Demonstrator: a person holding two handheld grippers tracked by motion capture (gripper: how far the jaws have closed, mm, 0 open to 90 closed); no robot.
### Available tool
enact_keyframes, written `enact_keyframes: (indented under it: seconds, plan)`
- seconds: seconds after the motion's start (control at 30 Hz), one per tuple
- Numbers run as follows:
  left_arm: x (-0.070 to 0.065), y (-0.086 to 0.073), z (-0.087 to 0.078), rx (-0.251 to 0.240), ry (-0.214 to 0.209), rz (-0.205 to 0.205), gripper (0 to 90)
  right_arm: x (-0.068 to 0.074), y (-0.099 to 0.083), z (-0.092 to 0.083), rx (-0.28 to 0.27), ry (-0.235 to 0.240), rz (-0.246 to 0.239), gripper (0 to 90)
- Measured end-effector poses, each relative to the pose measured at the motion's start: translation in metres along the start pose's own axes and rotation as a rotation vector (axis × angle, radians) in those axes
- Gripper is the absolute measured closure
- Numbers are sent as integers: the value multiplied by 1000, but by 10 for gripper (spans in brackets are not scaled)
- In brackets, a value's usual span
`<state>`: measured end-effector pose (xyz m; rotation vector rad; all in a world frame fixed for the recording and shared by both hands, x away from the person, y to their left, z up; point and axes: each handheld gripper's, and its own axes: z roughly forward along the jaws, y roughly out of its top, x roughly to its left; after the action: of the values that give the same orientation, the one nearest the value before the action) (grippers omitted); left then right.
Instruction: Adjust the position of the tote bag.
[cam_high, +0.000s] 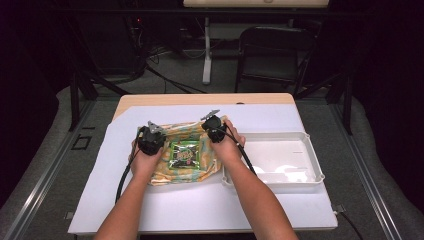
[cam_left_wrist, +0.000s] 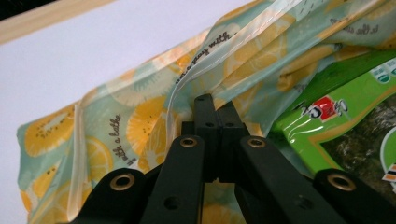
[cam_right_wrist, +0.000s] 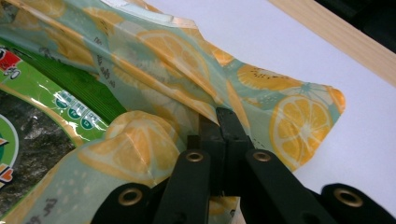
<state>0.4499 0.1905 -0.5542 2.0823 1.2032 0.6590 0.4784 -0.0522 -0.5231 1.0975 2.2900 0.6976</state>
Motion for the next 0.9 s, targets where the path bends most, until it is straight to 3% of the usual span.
enact_keyframes:
  seconds: [0.2, 0.27, 0.5, 0.6, 0.63, 0.73, 0.9]
  plan:
    - [0, -4, 7, 36, -5, 4, 898, 4, -2, 7, -3, 0, 10, 900]
    - [0, -4, 7, 37, -7, 3, 892, 3, -1, 7, 19, -1, -4, 900]
    - [5, 3, -17, -42, -52, -48, 762, 0, -2, 11, 10, 7, 35, 900]
    - [4, 6, -30, -84, -73, -43, 710, -1, -2, 11, 36, -1, 16, 900]
    - [4, 8, -34, -100, -81, -44, 688, 0, -3, 13, 19, -2, 31, 900]
    - [5, 11, -46, -144, -85, -54, 643, -1, -3, 13, 36, -7, 25, 900]
    - [7, 14, -60, -163, -84, -53, 632, -3, -4, 15, 23, -2, 52, 900]
